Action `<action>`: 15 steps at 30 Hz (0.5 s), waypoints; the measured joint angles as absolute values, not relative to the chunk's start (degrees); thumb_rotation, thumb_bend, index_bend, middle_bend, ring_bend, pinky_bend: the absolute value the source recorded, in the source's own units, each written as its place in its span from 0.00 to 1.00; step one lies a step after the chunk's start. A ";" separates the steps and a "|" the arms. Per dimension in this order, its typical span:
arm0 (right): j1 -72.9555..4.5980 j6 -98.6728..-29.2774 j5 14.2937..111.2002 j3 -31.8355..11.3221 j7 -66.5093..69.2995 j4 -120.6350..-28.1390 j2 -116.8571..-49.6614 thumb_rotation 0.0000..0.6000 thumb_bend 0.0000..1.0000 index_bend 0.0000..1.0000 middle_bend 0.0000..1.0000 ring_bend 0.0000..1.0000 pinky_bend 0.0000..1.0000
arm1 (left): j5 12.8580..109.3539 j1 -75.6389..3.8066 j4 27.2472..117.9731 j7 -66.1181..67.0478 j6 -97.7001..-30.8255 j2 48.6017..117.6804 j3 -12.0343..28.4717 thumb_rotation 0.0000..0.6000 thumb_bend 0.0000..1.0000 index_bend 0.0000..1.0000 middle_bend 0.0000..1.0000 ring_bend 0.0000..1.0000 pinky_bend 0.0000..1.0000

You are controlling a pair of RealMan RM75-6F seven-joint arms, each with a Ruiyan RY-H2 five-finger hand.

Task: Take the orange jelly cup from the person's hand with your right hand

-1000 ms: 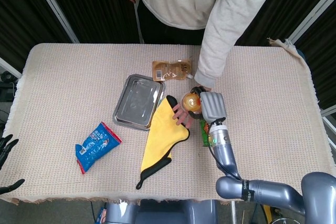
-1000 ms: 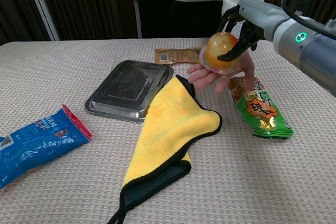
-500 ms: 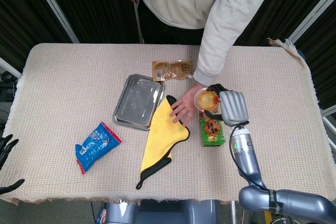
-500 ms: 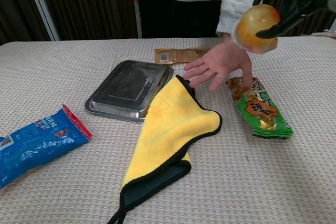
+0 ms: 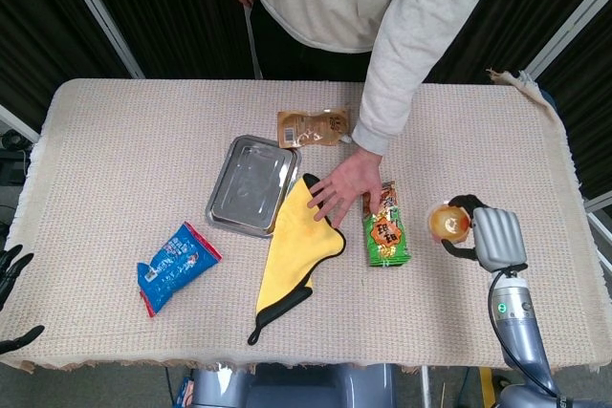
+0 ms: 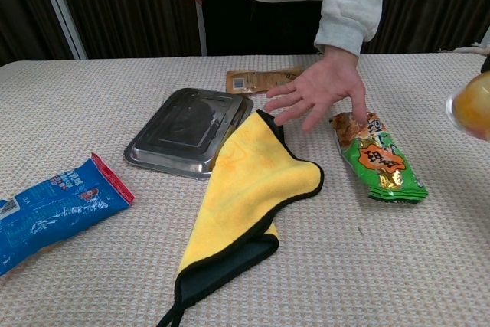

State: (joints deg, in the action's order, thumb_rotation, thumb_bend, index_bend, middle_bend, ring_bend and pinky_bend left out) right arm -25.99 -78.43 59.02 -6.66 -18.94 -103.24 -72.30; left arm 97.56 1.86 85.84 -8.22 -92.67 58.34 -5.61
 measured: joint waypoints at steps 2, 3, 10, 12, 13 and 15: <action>-25.75 -77.50 58.68 -6.08 -19.33 -101.52 -73.24 1.00 0.20 0.59 0.43 0.37 0.28 | 97.54 1.86 85.85 -8.12 -92.62 58.36 -5.60 1.00 0.00 0.04 0.00 0.00 0.00; -25.64 -76.92 58.43 -5.77 -19.73 -100.45 -73.98 1.00 0.20 0.56 0.37 0.30 0.19 | 97.53 1.85 85.85 -8.11 -92.61 58.37 -5.60 1.00 0.00 0.04 0.00 0.00 0.00; -25.63 -74.46 54.53 -5.62 -23.43 -97.66 -76.61 1.00 0.19 0.31 0.13 0.03 0.03 | 97.44 1.80 85.87 -8.63 -92.51 58.28 -5.59 1.00 0.00 0.04 0.00 0.00 0.00; -25.60 -74.37 53.78 -6.16 -24.48 -97.28 -76.91 1.00 0.19 0.28 0.12 0.01 0.02 | 97.49 1.78 85.85 -8.81 -92.49 58.23 -5.62 1.00 0.00 0.04 0.00 0.00 0.00; -25.54 -74.43 53.72 -6.33 -24.75 -97.23 -76.91 1.00 0.18 0.25 0.09 0.00 0.01 | 97.52 1.76 85.84 -8.87 -92.47 58.21 -5.64 1.00 0.00 0.03 0.00 0.00 0.00; -25.34 -74.68 53.96 -6.44 -25.08 -97.40 -76.51 1.00 0.17 0.22 0.06 0.00 0.00 | 97.58 1.75 85.80 -8.89 -92.47 58.19 -5.66 1.00 0.00 0.03 0.00 0.00 0.00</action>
State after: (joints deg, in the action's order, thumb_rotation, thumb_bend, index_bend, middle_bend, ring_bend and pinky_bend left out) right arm -25.34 -74.68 53.96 -6.44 -25.08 -97.40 -76.51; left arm 97.58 1.75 85.80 -8.89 -92.47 58.19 -5.66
